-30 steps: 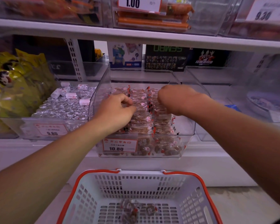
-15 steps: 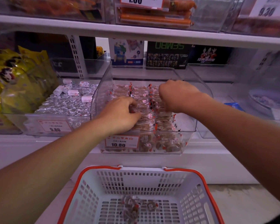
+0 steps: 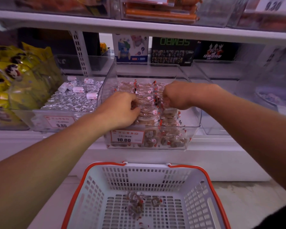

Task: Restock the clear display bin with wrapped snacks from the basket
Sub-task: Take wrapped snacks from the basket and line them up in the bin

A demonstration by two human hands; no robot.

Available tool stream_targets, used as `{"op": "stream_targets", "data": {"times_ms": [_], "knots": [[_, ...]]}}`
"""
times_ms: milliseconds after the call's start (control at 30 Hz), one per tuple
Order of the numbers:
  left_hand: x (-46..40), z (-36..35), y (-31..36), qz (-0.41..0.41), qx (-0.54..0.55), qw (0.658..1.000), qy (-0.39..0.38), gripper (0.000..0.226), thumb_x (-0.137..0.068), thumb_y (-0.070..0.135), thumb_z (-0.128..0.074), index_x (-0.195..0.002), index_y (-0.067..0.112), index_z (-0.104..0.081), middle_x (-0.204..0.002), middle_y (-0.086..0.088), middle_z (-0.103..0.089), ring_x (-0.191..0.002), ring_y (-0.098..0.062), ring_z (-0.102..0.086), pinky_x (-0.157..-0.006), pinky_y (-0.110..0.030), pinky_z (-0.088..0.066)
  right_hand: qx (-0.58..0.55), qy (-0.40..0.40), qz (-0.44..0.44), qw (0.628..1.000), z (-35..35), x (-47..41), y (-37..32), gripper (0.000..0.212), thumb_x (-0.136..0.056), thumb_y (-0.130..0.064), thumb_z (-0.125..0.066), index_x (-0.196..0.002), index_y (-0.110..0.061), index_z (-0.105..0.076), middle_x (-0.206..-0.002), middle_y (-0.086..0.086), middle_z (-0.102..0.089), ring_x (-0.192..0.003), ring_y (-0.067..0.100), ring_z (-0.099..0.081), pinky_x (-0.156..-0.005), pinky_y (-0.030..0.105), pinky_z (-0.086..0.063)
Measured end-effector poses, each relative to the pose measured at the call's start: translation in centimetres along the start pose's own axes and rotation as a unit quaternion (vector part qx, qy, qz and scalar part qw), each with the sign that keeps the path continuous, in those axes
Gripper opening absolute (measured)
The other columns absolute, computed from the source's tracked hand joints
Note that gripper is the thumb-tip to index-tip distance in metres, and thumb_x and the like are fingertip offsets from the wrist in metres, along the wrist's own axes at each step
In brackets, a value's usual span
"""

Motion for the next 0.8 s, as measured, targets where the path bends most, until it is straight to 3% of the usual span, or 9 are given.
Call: {"op": "stream_targets", "data": {"times_ms": [100, 167, 267, 333, 400, 467, 533, 667, 800], "knots": [[1.7, 0.9, 0.7, -0.084, 0.005, 0.99, 0.111, 0.022, -0.099, 0.028, -0.056, -0.092, 0.016, -0.072, -0.085, 0.0, -0.07, -0.078, -0.016, -0.062, -0.074, -0.032, -0.05, 0.012, 0.07, 0.012, 0.997, 2.2, 2.5, -0.7, 0.028, -0.09, -0.007, -0.054, -0.068, -0.021, -0.045, -0.071, 0.0, -0.048, -0.069, 0.026, -0.056, -0.061, 0.035, -0.048], [3.9, 1.5, 1.1, -0.194, 0.006, 0.953, 0.232, 0.032, -0.101, 0.026, -0.053, -0.076, 0.012, -0.065, -0.068, 0.0, -0.061, -0.063, -0.017, -0.053, -0.06, -0.035, -0.044, 0.025, 0.166, 0.06, 0.984, 3.7, 4.9, -1.6, 0.021, -0.087, -0.016, -0.052, -0.066, -0.019, -0.049, -0.063, 0.0, -0.045, -0.062, 0.03, -0.053, -0.054, 0.032, -0.041], [7.9, -0.1, 0.6, -0.353, -0.017, 0.901, 0.25, 0.032, -0.096, 0.02, -0.056, -0.064, 0.014, -0.056, -0.059, -0.001, -0.052, -0.055, -0.018, -0.044, -0.054, -0.029, -0.034, 0.009, 0.298, 0.201, 0.933, 3.0, 9.3, -4.5, 0.018, -0.081, -0.029, -0.048, -0.066, -0.018, -0.052, -0.061, 0.001, -0.054, -0.053, 0.03, -0.048, -0.047, 0.029, -0.036], [10.3, -3.5, -0.8, -0.362, -0.054, 0.921, 0.129, 0.03, -0.093, 0.024, -0.055, -0.064, 0.016, -0.056, -0.06, -0.002, -0.057, -0.055, -0.022, -0.052, -0.052, -0.03, -0.038, -0.039, 0.264, 0.302, 0.915, -0.9, 11.8, -7.9, 0.011, -0.08, -0.027, -0.053, -0.071, -0.021, -0.053, -0.068, 0.004, -0.059, -0.055, 0.032, -0.056, -0.047, 0.034, -0.044], [12.7, -8.3, -2.6, -0.273, -0.117, 0.95, -0.097, 0.028, -0.094, 0.037, -0.049, -0.074, 0.02, -0.06, -0.073, 0.0, -0.066, -0.068, -0.025, -0.063, -0.058, -0.031, -0.043, -0.052, 0.072, 0.349, 0.933, -7.5, 13.2, -11.0, 0.006, -0.086, -0.027, -0.056, -0.085, -0.021, -0.057, -0.084, 0.005, -0.065, -0.071, 0.032, -0.065, -0.058, 0.038, -0.051], [15.7, -12.9, -5.2, -0.155, -0.168, 0.922, -0.312, 0.024, -0.096, 0.045, -0.05, -0.091, 0.025, -0.062, -0.095, -0.001, -0.068, -0.09, -0.024, -0.064, -0.072, -0.033, -0.046, -0.015, -0.193, 0.309, 0.931, -14.9, 14.5, -13.0, 0.023, -0.095, -0.028, -0.053, -0.117, -0.022, -0.057, -0.116, 0.007, -0.064, -0.103, 0.032, -0.064, -0.083, 0.041, -0.053], [18.8, -17.2, -7.5, -0.072, -0.169, 0.865, -0.468, 0.025, -0.096, 0.045, -0.054, -0.104, 0.022, -0.062, -0.105, -0.006, -0.064, -0.098, -0.027, -0.06, -0.081, -0.034, -0.046, 0.001, -0.358, 0.268, 0.894, -21.8, 15.7, -14.0, 0.046, -0.097, -0.027, -0.055, -0.142, -0.019, -0.045, -0.139, 0.012, -0.052, -0.124, 0.033, -0.053, -0.099, 0.041, -0.047], [23.6, -25.1, -9.0, 0.077, -0.107, 0.797, -0.589, 0.039, -0.1, 0.047, -0.053, -0.095, 0.008, -0.057, -0.094, -0.015, -0.054, -0.077, -0.03, -0.051, -0.076, -0.037, -0.046, -0.048, -0.448, 0.213, 0.867, -31.3, 16.2, -16.9, 0.063, -0.095, -0.034, -0.063, -0.145, -0.003, -0.039, -0.146, 0.017, -0.045, -0.132, 0.032, -0.046, -0.102, 0.036, -0.04], [26.9, -31.4, -8.4, 0.183, -0.01, 0.812, -0.554, 0.048, -0.096, 0.031, -0.063, -0.135, 0.006, -0.05, -0.133, -0.016, -0.054, -0.105, -0.032, -0.058, -0.075, -0.035, -0.046, -0.192, -0.401, 0.153, 0.882, -36.6, 16.0, -20.9, 0.056, -0.093, -0.035, -0.064, -0.139, -0.008, -0.046, -0.141, 0.016, -0.048, -0.125, 0.032, -0.049, -0.097, 0.037, -0.042]]}}
Point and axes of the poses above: each hand's wrist, its own x-axis away from the middle knuckle, its own z-axis out of the back of the hand, y = z × x, the point moved 2 cm from there along -x, towards the middle knuckle
